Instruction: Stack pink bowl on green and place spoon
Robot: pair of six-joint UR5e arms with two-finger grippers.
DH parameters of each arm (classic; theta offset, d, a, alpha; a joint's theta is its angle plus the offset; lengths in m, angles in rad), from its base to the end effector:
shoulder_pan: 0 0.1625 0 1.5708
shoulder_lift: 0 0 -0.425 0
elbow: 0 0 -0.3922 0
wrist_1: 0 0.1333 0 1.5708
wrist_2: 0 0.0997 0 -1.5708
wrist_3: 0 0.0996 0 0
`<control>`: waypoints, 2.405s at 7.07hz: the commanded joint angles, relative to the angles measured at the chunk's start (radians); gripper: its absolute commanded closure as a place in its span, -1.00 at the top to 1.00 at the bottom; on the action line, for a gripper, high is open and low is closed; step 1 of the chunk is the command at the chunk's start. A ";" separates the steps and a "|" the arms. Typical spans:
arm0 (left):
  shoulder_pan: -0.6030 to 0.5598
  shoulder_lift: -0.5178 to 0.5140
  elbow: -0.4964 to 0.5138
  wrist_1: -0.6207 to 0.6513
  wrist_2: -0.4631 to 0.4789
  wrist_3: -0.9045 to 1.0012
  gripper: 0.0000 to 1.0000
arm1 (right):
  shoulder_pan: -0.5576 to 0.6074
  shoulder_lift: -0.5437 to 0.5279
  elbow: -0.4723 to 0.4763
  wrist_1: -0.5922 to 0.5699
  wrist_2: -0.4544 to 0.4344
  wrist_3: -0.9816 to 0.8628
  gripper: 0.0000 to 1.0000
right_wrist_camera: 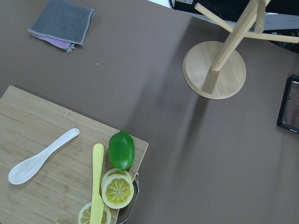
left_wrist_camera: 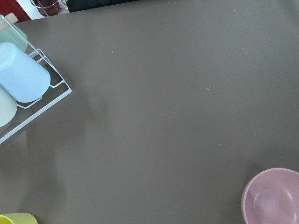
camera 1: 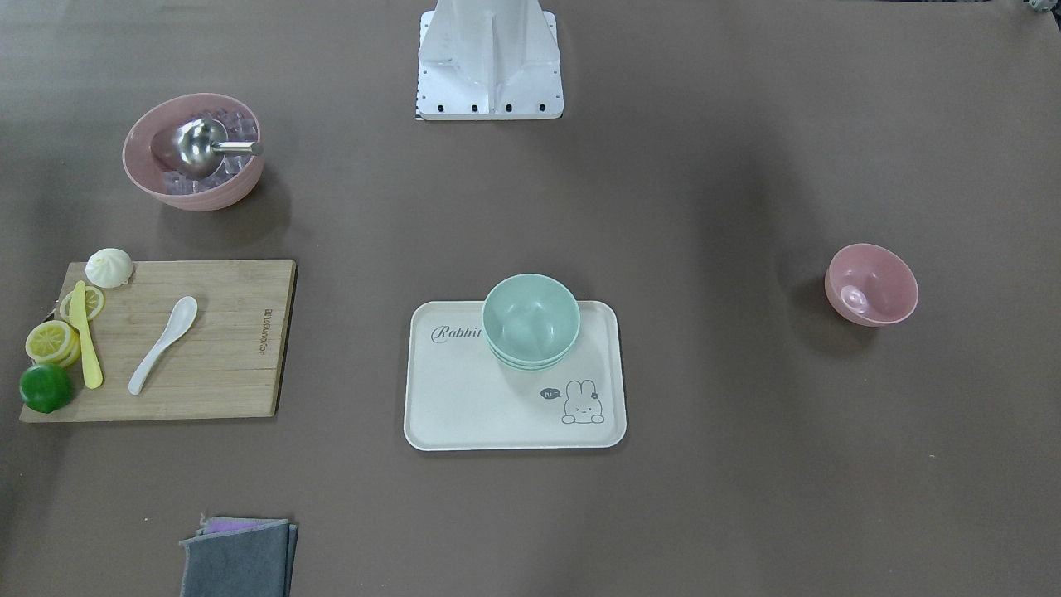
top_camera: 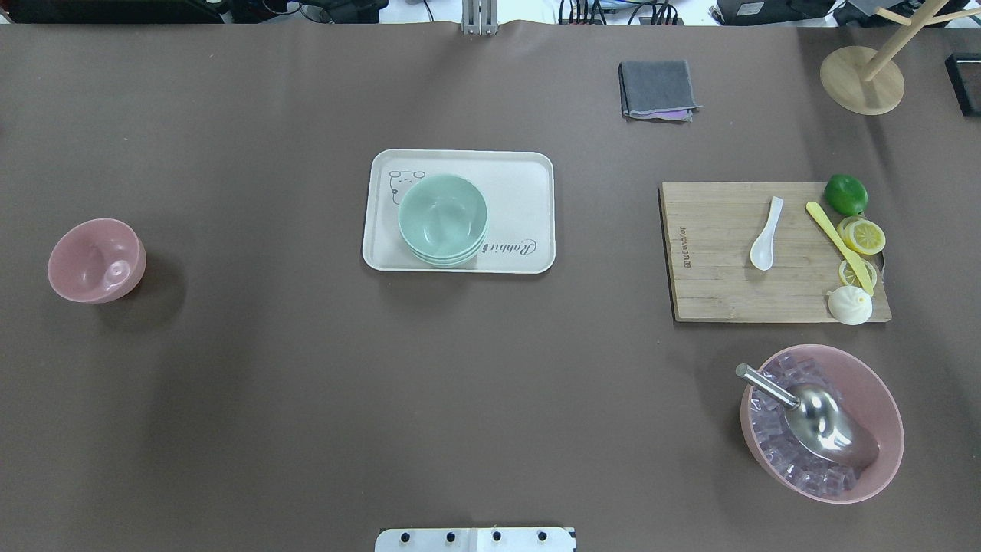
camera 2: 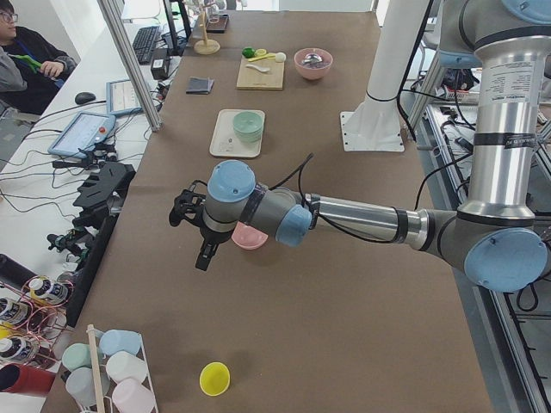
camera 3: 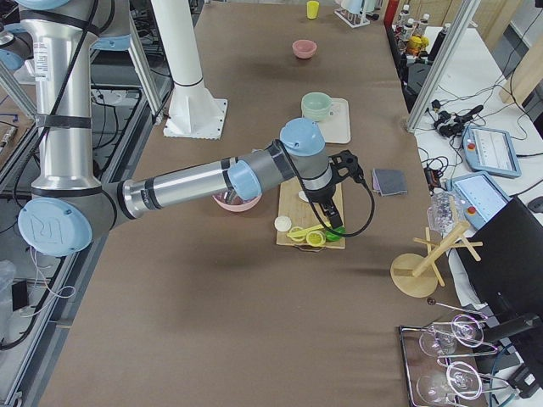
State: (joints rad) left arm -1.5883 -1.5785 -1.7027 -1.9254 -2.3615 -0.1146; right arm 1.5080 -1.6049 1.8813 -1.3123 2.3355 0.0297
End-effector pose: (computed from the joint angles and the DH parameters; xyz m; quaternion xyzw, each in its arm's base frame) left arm -0.0715 -0.5115 0.5473 0.2073 0.3839 0.0349 0.8991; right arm 0.0338 -0.4883 0.4912 0.2283 -0.3708 -0.1134 0.8931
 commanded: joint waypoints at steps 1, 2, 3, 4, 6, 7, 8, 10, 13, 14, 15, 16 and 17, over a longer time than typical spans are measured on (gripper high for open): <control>0.023 -0.047 0.014 -0.052 0.002 -0.063 0.95 | -0.087 0.017 -0.045 0.033 -0.007 0.064 1.00; 0.060 -0.037 0.026 -0.052 -0.004 -0.069 0.96 | -0.160 0.045 -0.059 0.037 -0.013 0.207 1.00; 0.139 -0.020 0.038 -0.056 0.005 -0.071 0.96 | -0.248 0.059 -0.059 0.066 -0.075 0.346 1.00; 0.168 -0.018 0.047 -0.087 0.007 -0.069 0.96 | -0.306 0.059 -0.060 0.117 -0.118 0.445 1.00; 0.249 0.046 0.063 -0.220 0.008 -0.182 0.96 | -0.333 0.053 -0.056 0.156 -0.122 0.484 1.00; 0.308 0.061 0.081 -0.275 0.063 -0.232 0.96 | -0.333 0.050 -0.054 0.157 -0.122 0.484 1.00; 0.386 0.060 0.124 -0.341 0.126 -0.314 0.96 | -0.333 0.045 -0.050 0.157 -0.120 0.483 1.00; 0.454 0.051 0.202 -0.482 0.133 -0.429 0.92 | -0.333 0.042 -0.051 0.172 -0.123 0.483 1.00; 0.468 0.046 0.206 -0.492 0.131 -0.458 0.09 | -0.333 0.039 -0.050 0.173 -0.123 0.483 1.00; 0.472 0.045 0.207 -0.492 0.131 -0.458 0.04 | -0.331 0.039 -0.050 0.173 -0.123 0.483 1.00; 0.473 0.043 0.209 -0.492 0.131 -0.458 0.04 | -0.331 0.039 -0.050 0.173 -0.123 0.483 1.00; 0.485 0.041 0.209 -0.492 0.131 -0.458 0.04 | -0.331 0.039 -0.053 0.173 -0.125 0.483 1.00; 0.493 0.032 0.209 -0.491 0.131 -0.459 0.04 | -0.331 0.037 -0.053 0.173 -0.133 0.483 1.00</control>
State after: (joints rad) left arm -1.1052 -1.5386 -1.4944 -2.4172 -2.2304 -0.5725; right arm 1.1764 -1.5666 1.8297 -1.1397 2.2091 0.5123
